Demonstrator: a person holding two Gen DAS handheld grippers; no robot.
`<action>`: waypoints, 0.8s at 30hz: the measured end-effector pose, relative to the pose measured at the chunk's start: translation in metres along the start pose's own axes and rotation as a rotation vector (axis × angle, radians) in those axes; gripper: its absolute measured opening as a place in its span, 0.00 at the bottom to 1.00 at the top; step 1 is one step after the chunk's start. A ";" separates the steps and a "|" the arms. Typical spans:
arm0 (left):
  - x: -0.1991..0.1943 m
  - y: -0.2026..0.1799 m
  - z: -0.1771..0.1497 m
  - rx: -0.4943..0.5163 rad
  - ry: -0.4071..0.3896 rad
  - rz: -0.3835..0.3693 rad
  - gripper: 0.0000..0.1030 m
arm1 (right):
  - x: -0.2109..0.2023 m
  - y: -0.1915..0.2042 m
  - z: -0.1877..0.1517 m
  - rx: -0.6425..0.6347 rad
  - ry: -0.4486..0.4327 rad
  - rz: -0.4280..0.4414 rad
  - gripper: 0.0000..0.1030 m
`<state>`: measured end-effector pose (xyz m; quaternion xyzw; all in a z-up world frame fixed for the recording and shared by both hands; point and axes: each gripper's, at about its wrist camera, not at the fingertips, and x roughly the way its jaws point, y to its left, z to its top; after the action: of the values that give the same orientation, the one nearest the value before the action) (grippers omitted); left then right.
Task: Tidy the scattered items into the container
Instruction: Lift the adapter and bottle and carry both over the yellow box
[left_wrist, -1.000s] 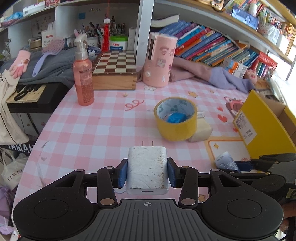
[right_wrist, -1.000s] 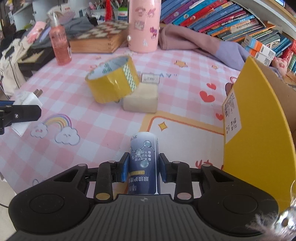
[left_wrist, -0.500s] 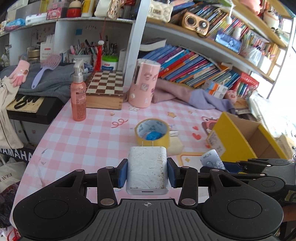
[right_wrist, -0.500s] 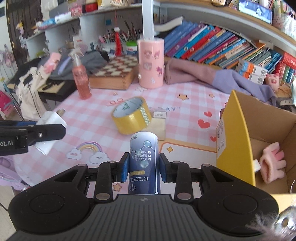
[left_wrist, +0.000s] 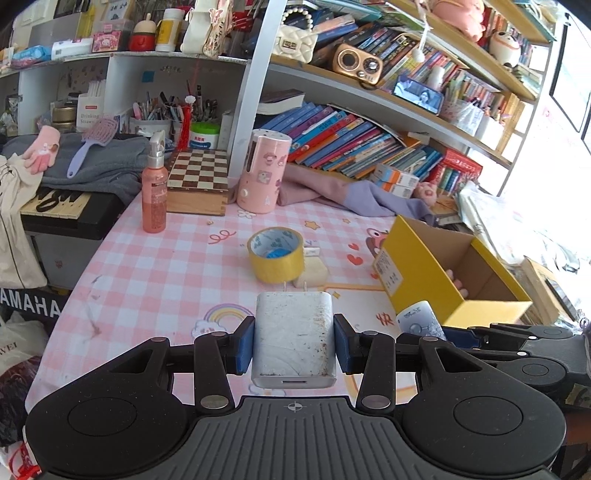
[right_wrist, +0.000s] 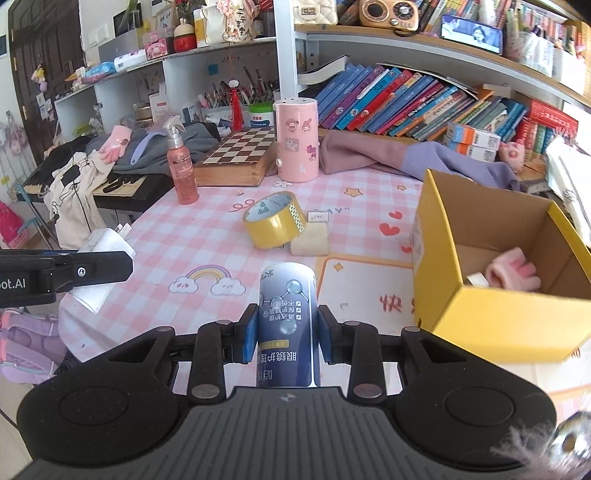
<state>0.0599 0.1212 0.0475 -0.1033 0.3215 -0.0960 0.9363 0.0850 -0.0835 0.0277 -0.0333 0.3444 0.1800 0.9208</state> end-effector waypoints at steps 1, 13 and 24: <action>-0.003 -0.001 -0.002 0.003 0.001 -0.006 0.40 | -0.005 0.001 -0.004 0.004 -0.001 -0.005 0.30; -0.022 -0.018 -0.026 0.051 0.032 -0.087 0.40 | -0.047 0.001 -0.044 0.067 0.015 -0.066 0.30; -0.016 -0.041 -0.042 0.094 0.099 -0.156 0.40 | -0.067 -0.011 -0.074 0.138 0.061 -0.122 0.30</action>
<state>0.0172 0.0799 0.0348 -0.0792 0.3537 -0.1887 0.9127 -0.0040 -0.1277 0.0136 0.0039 0.3811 0.0983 0.9193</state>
